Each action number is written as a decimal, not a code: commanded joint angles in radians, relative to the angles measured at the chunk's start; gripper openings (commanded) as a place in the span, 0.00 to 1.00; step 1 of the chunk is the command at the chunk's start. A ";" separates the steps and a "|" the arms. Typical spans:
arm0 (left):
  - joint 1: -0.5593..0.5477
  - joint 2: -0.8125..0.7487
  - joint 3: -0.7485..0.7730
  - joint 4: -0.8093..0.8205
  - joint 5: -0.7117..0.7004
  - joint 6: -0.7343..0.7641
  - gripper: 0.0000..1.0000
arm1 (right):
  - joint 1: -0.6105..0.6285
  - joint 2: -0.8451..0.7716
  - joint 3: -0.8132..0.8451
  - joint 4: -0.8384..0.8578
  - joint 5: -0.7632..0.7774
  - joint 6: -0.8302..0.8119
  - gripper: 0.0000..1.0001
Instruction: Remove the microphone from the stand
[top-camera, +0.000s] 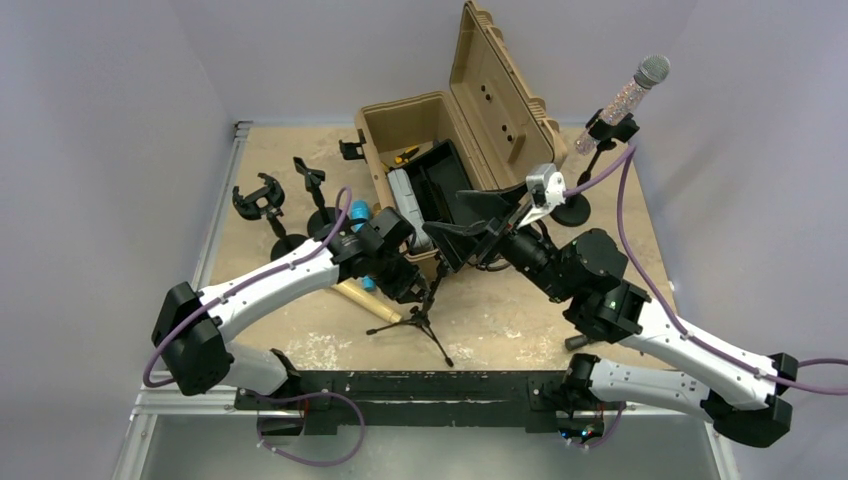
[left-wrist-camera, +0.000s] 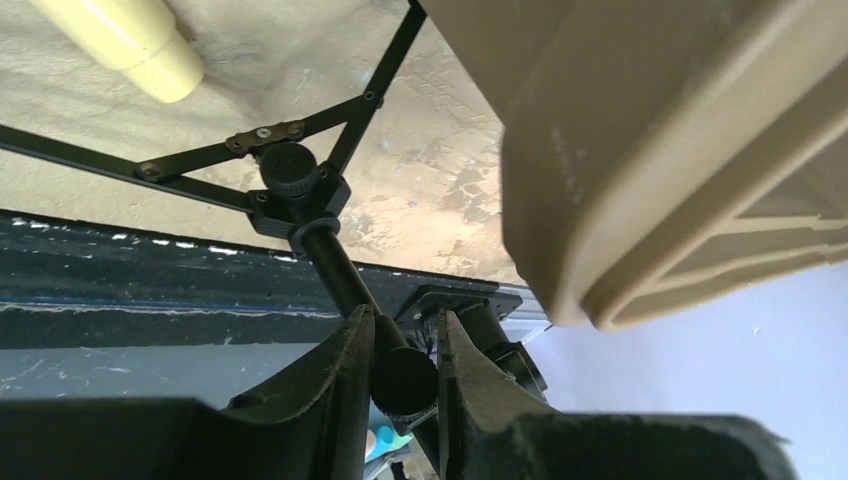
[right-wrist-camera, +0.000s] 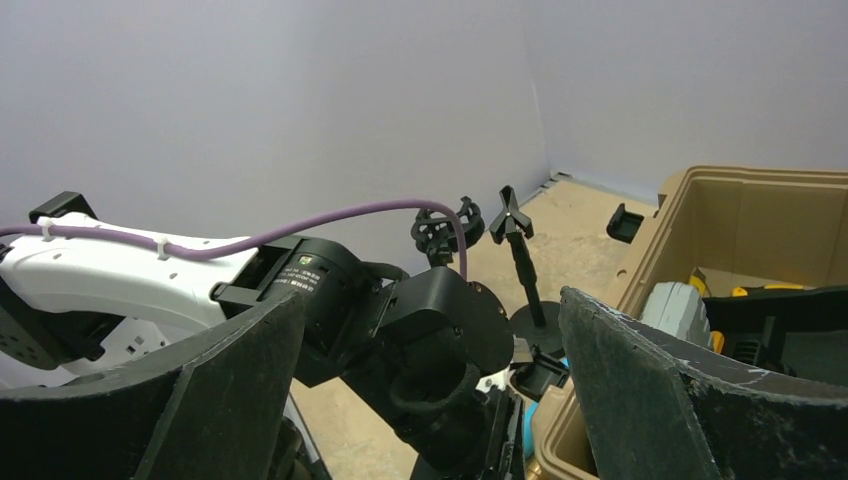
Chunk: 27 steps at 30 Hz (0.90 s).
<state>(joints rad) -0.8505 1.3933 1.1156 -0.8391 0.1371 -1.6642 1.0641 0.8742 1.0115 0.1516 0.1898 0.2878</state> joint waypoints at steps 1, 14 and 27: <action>-0.003 0.004 -0.018 -0.045 0.042 0.012 0.00 | -0.003 -0.033 -0.010 0.055 0.008 -0.017 0.97; 0.012 0.020 -0.048 0.069 0.125 0.038 0.46 | -0.002 -0.007 -0.015 0.060 0.001 -0.012 0.97; 0.039 -0.278 -0.255 0.215 -0.004 0.079 0.78 | -0.003 0.052 -0.004 0.071 -0.024 -0.001 0.97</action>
<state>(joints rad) -0.8177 1.1797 0.8909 -0.6899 0.1673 -1.5814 1.0641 0.9165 1.0027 0.1780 0.1848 0.2840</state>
